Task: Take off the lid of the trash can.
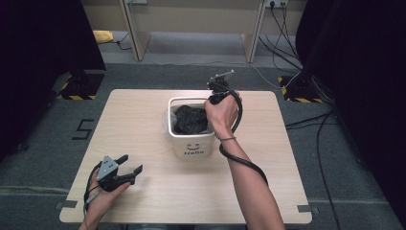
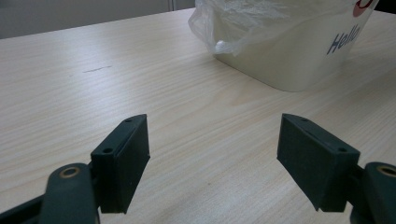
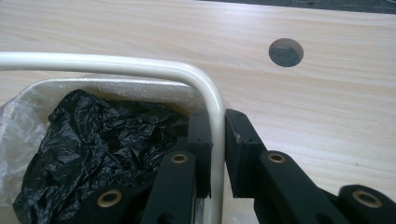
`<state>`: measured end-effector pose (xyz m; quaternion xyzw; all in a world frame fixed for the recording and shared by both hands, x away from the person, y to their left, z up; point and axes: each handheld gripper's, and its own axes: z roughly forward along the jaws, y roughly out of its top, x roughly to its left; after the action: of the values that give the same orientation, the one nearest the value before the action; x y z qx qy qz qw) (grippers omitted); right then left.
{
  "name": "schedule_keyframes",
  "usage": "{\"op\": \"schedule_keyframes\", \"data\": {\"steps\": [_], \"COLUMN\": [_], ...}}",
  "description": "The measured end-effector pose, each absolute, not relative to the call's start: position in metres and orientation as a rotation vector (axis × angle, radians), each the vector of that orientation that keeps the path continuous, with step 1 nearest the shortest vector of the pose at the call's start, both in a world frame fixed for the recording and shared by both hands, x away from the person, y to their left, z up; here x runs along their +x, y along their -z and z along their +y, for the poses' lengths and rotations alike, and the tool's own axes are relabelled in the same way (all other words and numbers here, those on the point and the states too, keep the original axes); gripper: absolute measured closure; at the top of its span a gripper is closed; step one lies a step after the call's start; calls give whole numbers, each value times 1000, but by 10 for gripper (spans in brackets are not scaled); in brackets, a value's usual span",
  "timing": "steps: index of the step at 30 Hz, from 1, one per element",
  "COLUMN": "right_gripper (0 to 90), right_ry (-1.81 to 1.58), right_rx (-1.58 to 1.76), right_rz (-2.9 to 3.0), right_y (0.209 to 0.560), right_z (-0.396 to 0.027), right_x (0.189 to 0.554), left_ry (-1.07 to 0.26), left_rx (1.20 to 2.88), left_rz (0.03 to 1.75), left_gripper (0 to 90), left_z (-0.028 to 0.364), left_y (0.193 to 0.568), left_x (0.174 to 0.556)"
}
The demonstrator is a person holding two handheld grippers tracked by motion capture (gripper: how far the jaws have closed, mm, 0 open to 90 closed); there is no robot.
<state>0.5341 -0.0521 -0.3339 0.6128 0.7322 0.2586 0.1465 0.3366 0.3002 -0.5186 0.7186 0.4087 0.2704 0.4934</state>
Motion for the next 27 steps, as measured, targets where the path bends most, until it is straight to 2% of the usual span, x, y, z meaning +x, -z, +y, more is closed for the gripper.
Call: {"op": "schedule_keyframes", "data": {"steps": [10,14,27], "right_gripper": [817,817,817], "right_ry": [-825,-843,-865], "right_rx": [1777,1786,1875], "right_rz": [2137,2104,2044], "right_y": [308,294,296], "right_z": [-67,-89,-153], "right_x": [528,528,526], "left_ry": [-665,-666,-669], "left_rx": [1744,1730,1746], "left_rz": [987,986,993], "left_gripper": [248,248,248], "left_z": [300,301,300], "left_y": [519,519,519], "left_x": [336,334,334]}}
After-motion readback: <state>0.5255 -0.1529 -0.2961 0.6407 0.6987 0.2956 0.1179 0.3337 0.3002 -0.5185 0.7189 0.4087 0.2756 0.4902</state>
